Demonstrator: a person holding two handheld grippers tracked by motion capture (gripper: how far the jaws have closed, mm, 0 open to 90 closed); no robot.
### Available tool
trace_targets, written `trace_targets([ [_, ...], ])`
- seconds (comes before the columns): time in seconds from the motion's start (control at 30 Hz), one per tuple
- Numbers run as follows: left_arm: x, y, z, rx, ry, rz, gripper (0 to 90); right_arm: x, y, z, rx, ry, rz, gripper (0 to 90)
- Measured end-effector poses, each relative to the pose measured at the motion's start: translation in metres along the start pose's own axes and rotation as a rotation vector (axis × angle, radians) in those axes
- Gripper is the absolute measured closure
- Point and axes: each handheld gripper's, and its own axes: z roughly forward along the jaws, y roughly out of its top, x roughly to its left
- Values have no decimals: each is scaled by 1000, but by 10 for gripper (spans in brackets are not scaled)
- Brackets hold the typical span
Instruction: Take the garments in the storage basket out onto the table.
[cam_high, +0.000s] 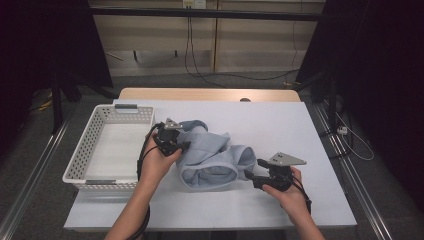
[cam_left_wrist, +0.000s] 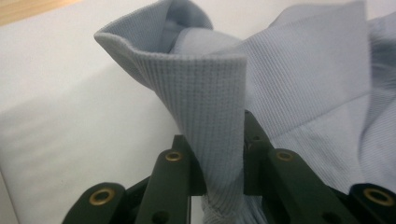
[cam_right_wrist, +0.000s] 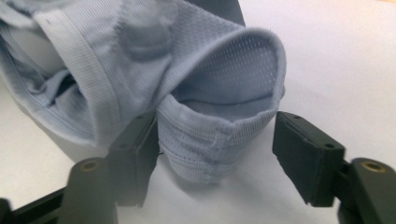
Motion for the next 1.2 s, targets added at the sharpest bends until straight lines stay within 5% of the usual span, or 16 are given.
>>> trace_targets([
  [0.2, 4, -4, 10, 29, 21, 1, 773, 4, -4, 10, 39, 1, -22, 419],
  [0.23, 4, -6, 12, 32, 26, -8, 767, 7, -4, 15, 55, 0, -42, 513],
  [0.27, 4, -6, 12, 32, 26, -8, 767, 7, -4, 15, 55, 0, -42, 513],
  [0.3, 5, -6, 13, 32, 24, -6, 765, 9, -3, 16, 42, -25, -64, 718],
  [0.37, 5, -7, 13, 29, 17, -14, 764, 9, 1, 15, 23, -11, -48, 799],
  [0.6, 8, -9, 9, 13, 3, -27, 739, 2, 10, 1, -34, -15, -2, 816],
  [0.83, 2, -8, 14, 12, -46, -27, 693, -24, 18, -31, -142, -56, 87, 817],
  [1.07, 2, -8, 11, 21, -51, -31, 606, -26, 13, -30, -119, -5, 109, 816],
  [1.2, 3, -7, 3, 19, -45, -44, 429, -20, 14, -23, -105, 15, 93, 816],
])
